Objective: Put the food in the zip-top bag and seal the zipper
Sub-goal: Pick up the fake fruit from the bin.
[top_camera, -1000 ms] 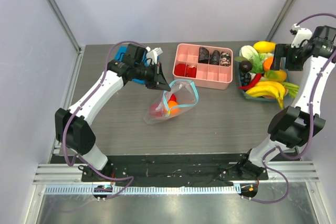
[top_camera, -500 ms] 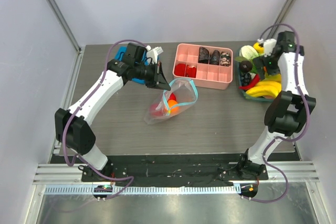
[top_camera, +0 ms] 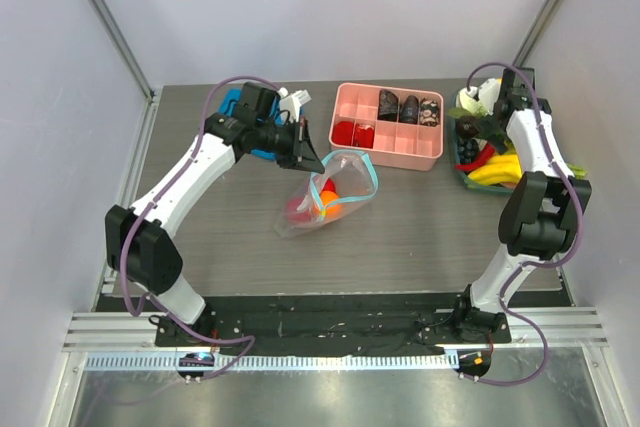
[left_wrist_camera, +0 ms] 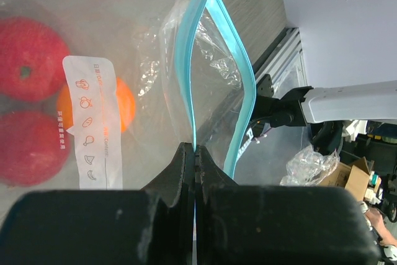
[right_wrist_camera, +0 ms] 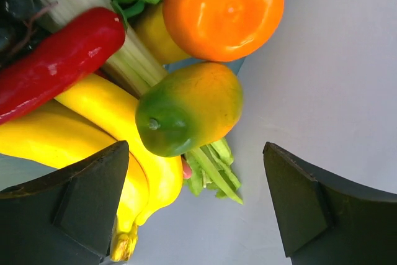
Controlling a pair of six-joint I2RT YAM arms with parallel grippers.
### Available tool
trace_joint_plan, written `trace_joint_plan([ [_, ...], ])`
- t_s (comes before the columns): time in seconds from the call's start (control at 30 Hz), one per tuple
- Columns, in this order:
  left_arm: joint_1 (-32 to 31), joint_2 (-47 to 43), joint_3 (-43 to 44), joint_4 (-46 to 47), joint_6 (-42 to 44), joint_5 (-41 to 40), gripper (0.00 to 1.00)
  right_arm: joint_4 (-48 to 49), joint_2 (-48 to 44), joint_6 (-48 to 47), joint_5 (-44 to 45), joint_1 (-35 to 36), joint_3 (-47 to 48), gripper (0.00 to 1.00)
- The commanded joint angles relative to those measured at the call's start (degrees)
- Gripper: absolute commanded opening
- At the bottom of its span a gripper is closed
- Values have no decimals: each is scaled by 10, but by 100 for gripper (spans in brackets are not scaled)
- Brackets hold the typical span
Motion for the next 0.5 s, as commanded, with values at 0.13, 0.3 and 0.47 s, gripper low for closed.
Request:
trace_joint_plan([
  [0.13, 10, 8, -4, 8, 9, 18, 0, 64, 8, -55, 28, -1, -32, 86],
  [0.3, 11, 7, -5, 8, 9, 20, 0, 72, 15, -60, 27, -3, -30, 70],
  [0.47, 13, 10, -4, 8, 9, 21, 0, 71, 5, -66, 22, -3, -31, 51],
])
